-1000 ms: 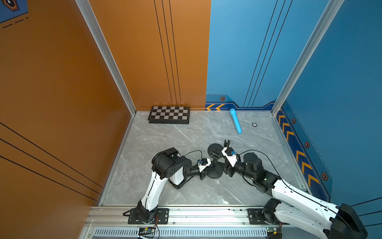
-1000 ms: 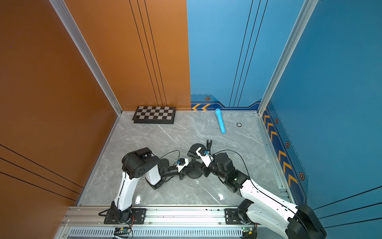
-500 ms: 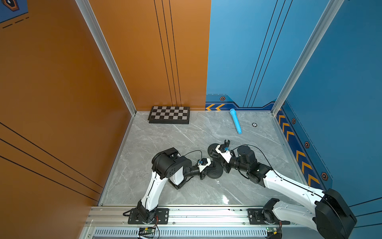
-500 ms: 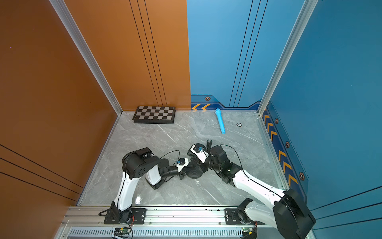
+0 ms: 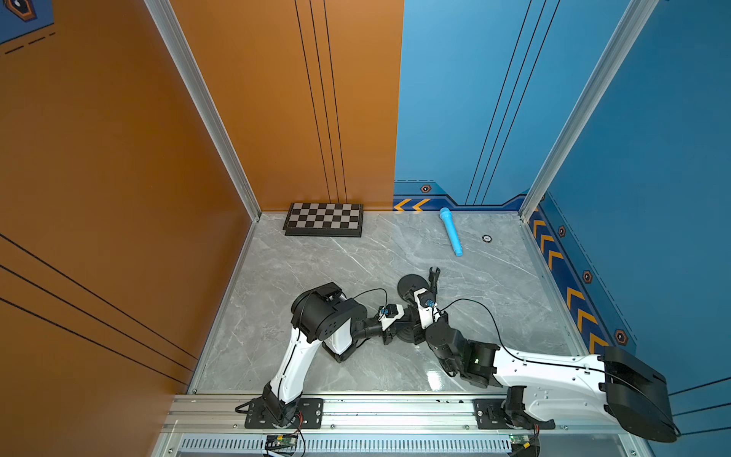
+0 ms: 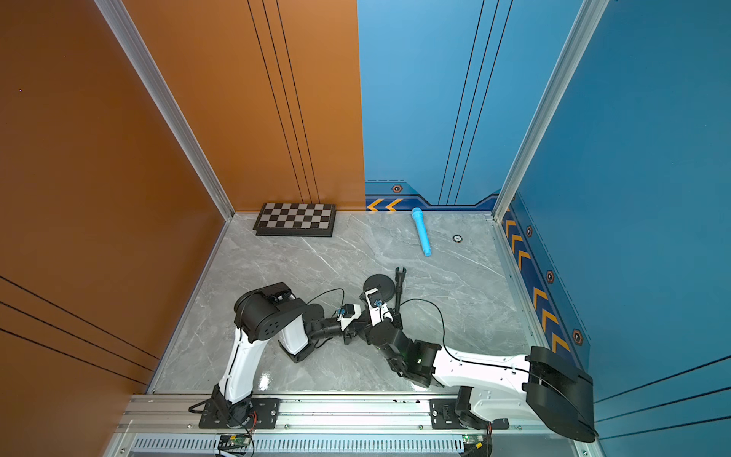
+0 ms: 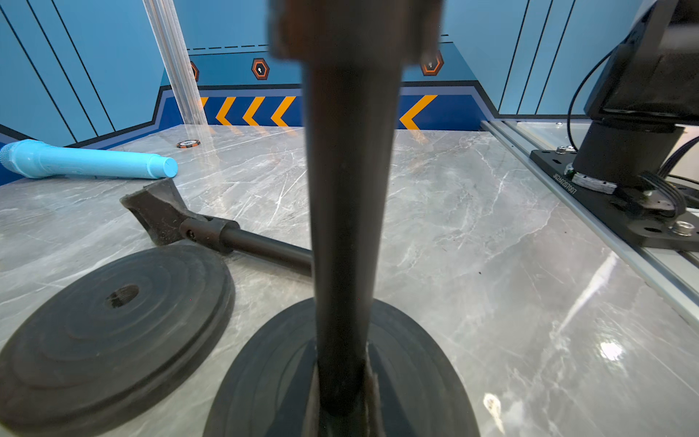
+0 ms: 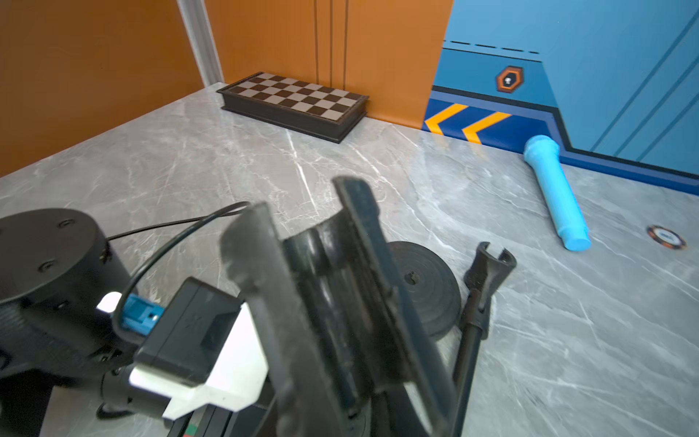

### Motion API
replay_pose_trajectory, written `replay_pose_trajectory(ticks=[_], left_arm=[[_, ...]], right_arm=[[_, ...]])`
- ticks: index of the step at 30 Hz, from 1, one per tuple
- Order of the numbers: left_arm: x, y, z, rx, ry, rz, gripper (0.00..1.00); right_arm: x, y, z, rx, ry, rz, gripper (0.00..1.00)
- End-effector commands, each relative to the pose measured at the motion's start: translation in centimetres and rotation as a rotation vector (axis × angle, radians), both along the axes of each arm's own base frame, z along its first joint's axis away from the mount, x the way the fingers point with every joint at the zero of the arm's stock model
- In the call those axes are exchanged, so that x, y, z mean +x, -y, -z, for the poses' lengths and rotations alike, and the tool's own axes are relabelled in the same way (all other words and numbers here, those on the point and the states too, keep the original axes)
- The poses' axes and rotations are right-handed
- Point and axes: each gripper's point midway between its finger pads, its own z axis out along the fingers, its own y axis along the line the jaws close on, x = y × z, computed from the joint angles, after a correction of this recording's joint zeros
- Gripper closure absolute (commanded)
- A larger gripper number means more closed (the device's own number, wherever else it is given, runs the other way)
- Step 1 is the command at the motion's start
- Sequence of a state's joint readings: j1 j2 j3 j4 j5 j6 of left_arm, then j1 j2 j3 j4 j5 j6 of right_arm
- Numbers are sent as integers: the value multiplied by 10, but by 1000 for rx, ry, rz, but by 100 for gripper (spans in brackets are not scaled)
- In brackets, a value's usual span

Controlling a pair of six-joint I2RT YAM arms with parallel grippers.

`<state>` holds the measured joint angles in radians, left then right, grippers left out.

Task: Assemble a microphone stand
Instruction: Screw the microphone stand pole into the microphone stand base.

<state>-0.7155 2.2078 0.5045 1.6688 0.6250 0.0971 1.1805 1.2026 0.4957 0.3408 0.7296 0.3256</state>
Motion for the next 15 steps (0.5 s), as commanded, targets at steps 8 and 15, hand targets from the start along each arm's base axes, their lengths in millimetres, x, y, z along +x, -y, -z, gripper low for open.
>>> replay_pose_trajectory(ticks=[8, 15], left_arm=[[-14, -27, 90, 249, -267, -62, 89], [-15, -26, 90, 249, -262, -53, 89]], right_arm=[[-23, -5, 11, -83, -104, -396, 52], [-22, 24, -14, -72, -64, -655, 33]])
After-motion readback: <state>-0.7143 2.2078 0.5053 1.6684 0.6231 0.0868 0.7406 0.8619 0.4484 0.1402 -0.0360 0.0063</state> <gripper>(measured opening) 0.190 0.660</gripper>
